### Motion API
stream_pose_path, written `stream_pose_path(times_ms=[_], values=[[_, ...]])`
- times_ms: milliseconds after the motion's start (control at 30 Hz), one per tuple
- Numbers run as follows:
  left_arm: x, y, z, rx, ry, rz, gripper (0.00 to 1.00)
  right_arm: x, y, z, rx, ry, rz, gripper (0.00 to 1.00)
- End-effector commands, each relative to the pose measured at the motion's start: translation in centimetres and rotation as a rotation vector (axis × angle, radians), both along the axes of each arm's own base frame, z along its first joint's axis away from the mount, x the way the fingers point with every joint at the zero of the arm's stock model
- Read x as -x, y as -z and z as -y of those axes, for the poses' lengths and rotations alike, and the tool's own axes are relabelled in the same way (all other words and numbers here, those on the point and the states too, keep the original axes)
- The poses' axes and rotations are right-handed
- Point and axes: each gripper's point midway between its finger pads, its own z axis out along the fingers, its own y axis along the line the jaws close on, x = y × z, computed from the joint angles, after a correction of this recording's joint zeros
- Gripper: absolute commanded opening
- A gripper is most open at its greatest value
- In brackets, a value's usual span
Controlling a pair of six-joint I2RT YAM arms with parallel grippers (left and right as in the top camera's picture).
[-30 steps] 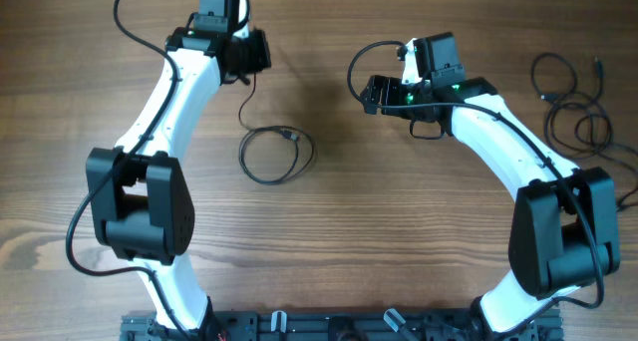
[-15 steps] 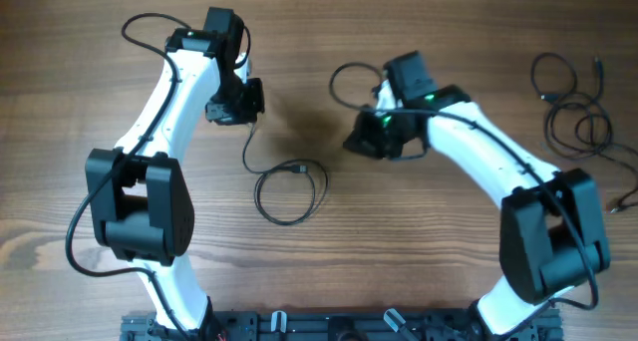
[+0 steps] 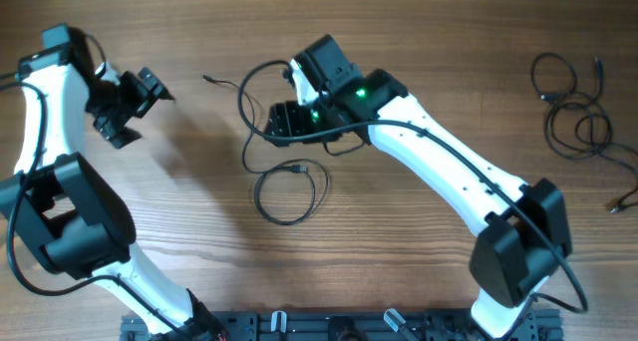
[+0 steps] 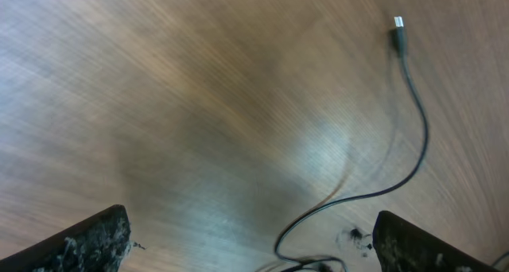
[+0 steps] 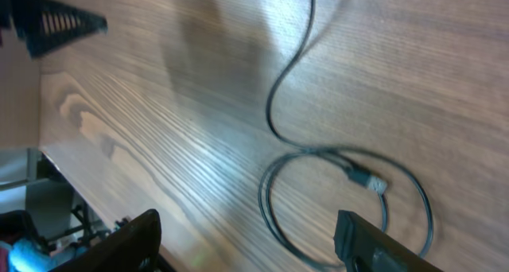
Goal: Untangle cables
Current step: 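Grasp the last black cable at center with the right gripper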
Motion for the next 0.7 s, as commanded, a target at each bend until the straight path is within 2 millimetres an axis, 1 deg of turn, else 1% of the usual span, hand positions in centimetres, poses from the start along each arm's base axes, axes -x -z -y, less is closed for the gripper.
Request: stream_pose_path(times_ms=[0,67,100,133,167,200,233,267,333,367,400,467,500,567,600,667], values=[[0.6,-0.5,0.4,0.032,-0.008,-0.011,1.00,1.9,4.6,-1.1,0.098,0.008,-0.109,0.56],[0.5,-0.5,0.3,0.029,-0.008,-0.004,1.00,4.1,6.9,-2.3,0.146,0.021,-0.178,0.42],[0.5,-0.5,0.3,0.030,-0.008,-0.004,1.00,4.5,8.3,-2.4,0.192,0.091,-0.205,0.42],[0.5,-0.5,0.3,0.030,-0.008,-0.004,1.00,4.9,9.2,-2.7,0.222,0.186,-0.241,0.55],[0.5,-0.5,0.3,0.029,-0.008,-0.004,1.00,5.1,9.8,-2.8,0.235,0.305,-0.292,0.64],[0.5,-0.5,0.3,0.029,-0.008,-0.004,1.00,5.1,10.1,-2.8,0.238,0.437,-0.341,0.54],[0.5,-0.5,0.3,0.029,-0.008,-0.004,1.00,4.9,10.2,-2.7,0.233,0.574,-0.393,0.38],[0.5,-0.5,0.3,0.029,-0.008,-0.004,1.00,4.8,10.2,-2.6,0.218,0.727,-0.464,0.36],[0.5,-0.5,0.3,0.029,-0.008,-0.004,1.00,4.6,10.3,-2.4,0.194,0.935,-0.550,0.32],[0.5,-0.5,0.3,0.029,-0.009,-0.004,1.00,4.1,10.3,-2.3,0.172,1.028,-0.567,0.34],[0.5,-0.5,0.3,0.030,-0.008,-0.004,1.00,3.6,10.3,-2.4,0.150,1.081,-0.570,0.44],[0.5,-0.5,0.3,0.030,-0.008,-0.004,1.00,2.4,10.0,-2.8,0.082,1.198,-0.569,0.47],[0.5,-0.5,0.3,0.030,-0.008,-0.004,1.00,2.1,10.2,-3.0,0.069,1.215,-0.573,0.47],[0.5,-0.5,0.3,0.030,-0.008,-0.004,1.00,1.7,11.4,-3.6,0.054,1.234,-0.582,0.47],[0.5,-0.5,0.3,0.030,-0.008,-0.004,1.00,1.8,12.6,-3.7,0.072,1.240,-0.586,0.47],[0.5,-0.5,0.3,0.029,-0.008,-0.004,1.00,2.6,15.3,-3.6,0.127,1.269,-0.640,0.47]])
